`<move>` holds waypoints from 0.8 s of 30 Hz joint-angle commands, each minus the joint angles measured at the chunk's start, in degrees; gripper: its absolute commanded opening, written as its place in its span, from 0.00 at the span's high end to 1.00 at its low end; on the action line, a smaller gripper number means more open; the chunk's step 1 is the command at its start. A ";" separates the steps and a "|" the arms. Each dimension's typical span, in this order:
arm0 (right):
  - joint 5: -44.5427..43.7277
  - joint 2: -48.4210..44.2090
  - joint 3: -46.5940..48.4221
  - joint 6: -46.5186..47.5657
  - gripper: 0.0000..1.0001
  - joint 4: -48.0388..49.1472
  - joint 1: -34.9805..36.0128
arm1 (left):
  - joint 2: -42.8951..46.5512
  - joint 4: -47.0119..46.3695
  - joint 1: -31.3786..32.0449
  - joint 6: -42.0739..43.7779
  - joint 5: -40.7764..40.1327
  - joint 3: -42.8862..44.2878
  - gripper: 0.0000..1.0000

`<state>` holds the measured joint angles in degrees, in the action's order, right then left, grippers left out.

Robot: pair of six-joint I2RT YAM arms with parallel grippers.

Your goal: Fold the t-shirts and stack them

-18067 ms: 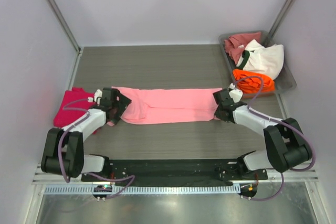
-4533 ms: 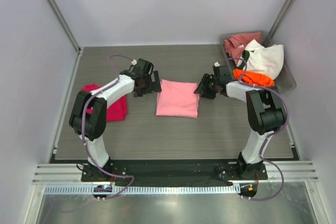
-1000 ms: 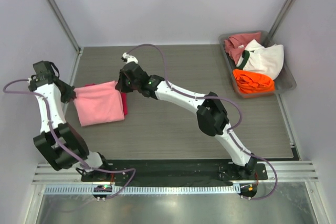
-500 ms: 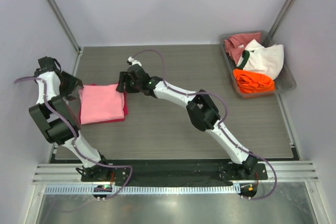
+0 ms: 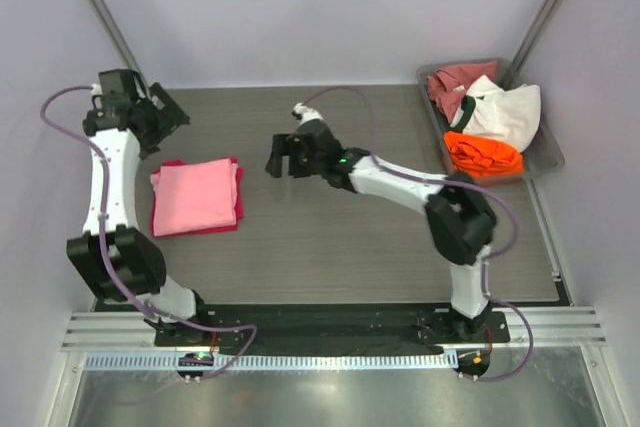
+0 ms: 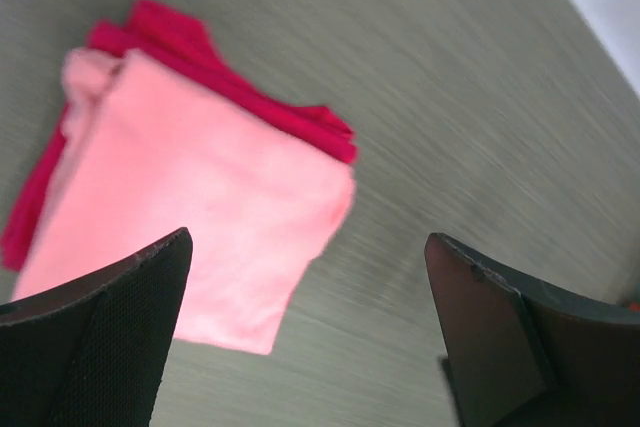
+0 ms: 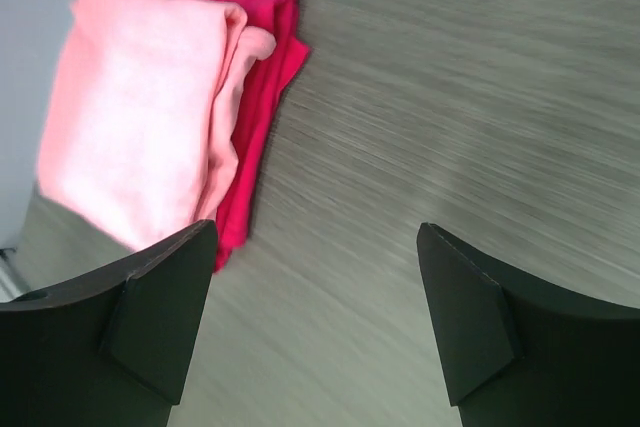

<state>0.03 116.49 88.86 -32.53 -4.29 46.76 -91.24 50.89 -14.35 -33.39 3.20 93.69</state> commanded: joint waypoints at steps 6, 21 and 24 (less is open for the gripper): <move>-7.58 -36.39 -28.19 6.60 0.13 7.20 -11.15 | 16.44 -15.36 15.56 -1.42 0.85 -15.89 0.00; -6.36 -63.65 -49.91 12.06 0.06 -0.89 -23.65 | 25.67 -37.78 34.47 -1.16 -7.24 -41.63 0.00; -7.33 -68.31 -54.22 12.31 0.06 -1.16 -23.73 | 28.04 -43.22 36.75 -0.72 -8.12 -46.48 0.01</move>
<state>-4.99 51.90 36.95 -22.72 -5.15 22.92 -66.08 18.90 20.71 -34.46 -1.98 50.13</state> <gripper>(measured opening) 0.941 0.994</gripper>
